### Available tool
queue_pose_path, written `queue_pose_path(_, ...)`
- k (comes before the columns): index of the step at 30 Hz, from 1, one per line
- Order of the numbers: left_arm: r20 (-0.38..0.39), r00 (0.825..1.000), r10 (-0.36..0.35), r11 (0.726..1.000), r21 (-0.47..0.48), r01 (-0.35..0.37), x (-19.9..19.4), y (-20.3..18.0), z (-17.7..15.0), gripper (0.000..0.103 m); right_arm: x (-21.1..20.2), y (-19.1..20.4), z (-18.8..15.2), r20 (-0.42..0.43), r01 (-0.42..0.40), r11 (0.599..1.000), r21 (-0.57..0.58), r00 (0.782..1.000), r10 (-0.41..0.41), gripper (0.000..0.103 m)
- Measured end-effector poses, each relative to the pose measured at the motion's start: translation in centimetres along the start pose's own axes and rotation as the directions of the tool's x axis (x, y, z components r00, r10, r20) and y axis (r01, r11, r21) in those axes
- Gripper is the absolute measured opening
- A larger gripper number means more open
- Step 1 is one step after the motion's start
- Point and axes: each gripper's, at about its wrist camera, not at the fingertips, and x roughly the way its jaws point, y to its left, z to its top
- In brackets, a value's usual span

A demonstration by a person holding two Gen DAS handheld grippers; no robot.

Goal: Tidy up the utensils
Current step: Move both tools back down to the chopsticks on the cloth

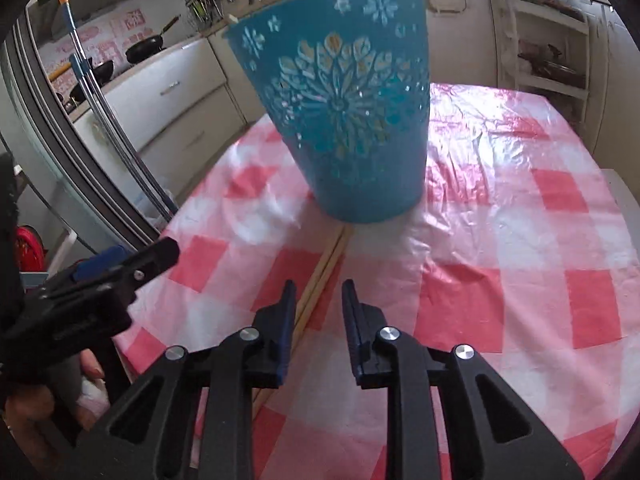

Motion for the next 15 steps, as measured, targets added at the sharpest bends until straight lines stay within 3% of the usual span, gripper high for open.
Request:
queue_pose_path(11,-0.009,1.000,-0.006,1.000,-0.023,0.006,0.2,0.5,-0.1,0.094,2.2,2.4,0.4,-0.020,0.099,0.987,-0.125,0.995,-0.103,0.023)
queue_pose_path(15,-0.012,1.000,-0.021,1.000,-0.010,0.021,0.2,0.2,-0.1,0.094,2.0,1.9,0.3,-0.067,0.088,0.969,-0.229,0.992,-0.106,0.012)
